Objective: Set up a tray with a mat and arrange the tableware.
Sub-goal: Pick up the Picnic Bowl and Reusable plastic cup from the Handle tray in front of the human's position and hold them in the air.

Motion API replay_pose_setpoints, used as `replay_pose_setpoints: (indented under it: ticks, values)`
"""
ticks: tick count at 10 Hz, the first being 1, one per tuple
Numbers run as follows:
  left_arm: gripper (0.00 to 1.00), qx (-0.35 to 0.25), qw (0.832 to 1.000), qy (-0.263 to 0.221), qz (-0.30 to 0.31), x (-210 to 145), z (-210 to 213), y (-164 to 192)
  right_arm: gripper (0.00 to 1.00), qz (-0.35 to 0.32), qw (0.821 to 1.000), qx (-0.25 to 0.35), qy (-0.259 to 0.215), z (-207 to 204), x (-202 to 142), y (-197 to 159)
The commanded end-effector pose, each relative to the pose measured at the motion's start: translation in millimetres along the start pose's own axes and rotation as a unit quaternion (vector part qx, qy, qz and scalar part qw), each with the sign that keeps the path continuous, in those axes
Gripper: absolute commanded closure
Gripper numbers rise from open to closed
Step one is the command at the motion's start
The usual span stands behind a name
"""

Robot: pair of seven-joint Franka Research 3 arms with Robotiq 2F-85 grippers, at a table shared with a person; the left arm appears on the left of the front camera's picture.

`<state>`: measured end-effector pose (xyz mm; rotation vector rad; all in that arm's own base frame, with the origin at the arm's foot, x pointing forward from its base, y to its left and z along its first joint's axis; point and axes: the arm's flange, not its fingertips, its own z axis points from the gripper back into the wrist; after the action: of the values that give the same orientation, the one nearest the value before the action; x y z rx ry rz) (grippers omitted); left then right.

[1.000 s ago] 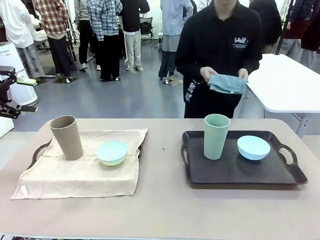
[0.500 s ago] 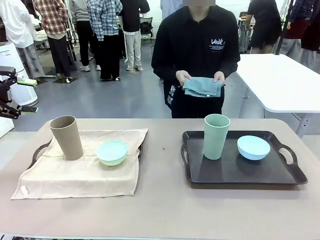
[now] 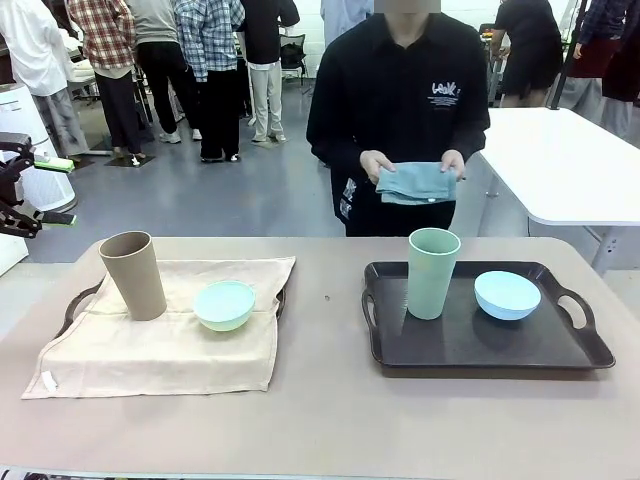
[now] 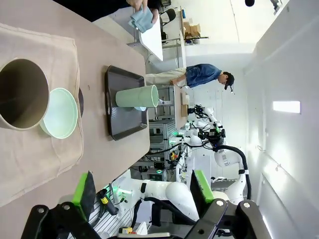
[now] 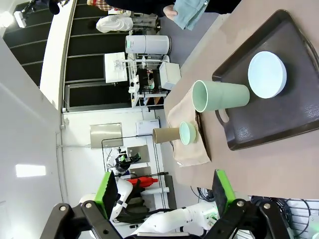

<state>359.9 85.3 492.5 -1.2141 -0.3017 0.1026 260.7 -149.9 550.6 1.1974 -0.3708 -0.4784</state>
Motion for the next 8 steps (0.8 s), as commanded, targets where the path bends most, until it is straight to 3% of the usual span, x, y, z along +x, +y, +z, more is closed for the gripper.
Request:
replay_pose_setpoints:
  ticks: [1,8]
  values:
    - [0.0,0.0,1.0,0.002,-0.002,-1.6,1.3,1.1,0.0,-0.008,1.0,0.001,0.001,-0.1,-3.1,0.7]
    - [0.0,0.0,1.0,0.002,-0.002,-1.6,1.3,1.1,0.0,-0.008,1.0,0.001,0.001,-0.1,-3.1,0.7]
